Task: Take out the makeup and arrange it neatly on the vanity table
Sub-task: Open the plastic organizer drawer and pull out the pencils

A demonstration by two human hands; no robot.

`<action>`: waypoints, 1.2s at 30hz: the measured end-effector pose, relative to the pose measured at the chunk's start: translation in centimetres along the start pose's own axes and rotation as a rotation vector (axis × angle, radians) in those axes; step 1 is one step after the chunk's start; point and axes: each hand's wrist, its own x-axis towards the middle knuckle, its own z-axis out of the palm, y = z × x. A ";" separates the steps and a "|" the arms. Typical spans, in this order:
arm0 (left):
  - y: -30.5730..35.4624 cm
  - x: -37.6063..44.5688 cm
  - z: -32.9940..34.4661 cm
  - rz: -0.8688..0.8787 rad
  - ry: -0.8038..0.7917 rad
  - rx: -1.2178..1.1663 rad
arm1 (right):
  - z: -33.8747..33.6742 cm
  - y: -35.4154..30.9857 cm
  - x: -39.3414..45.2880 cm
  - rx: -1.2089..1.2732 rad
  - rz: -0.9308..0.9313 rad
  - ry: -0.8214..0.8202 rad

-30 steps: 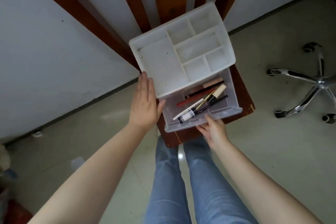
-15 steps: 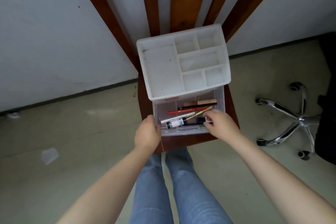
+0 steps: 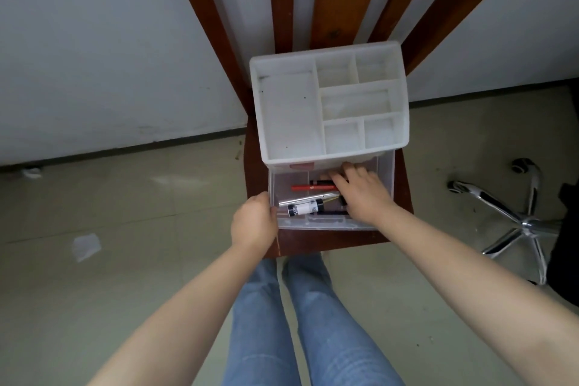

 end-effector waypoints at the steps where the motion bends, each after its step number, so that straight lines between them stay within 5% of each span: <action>1: 0.0 0.0 0.0 -0.004 -0.001 -0.004 | 0.1 -0.1 0.1 -0.020 -0.004 0.017; 25: 0.7 -0.9 -0.5 0.011 0.108 0.005 | -0.4 -0.1 0.0 0.038 0.015 0.026; 29: 1.3 -1.3 -0.7 0.339 0.317 0.054 | -1.4 0.3 -1.5 0.168 0.074 0.103; 32: 2.4 -0.7 -0.4 0.493 0.141 0.141 | -1.3 1.4 -3.8 0.431 0.245 0.168; 36: 4.3 1.6 1.0 0.425 -0.124 0.403 | 0.9 1.5 -7.8 0.723 0.436 0.082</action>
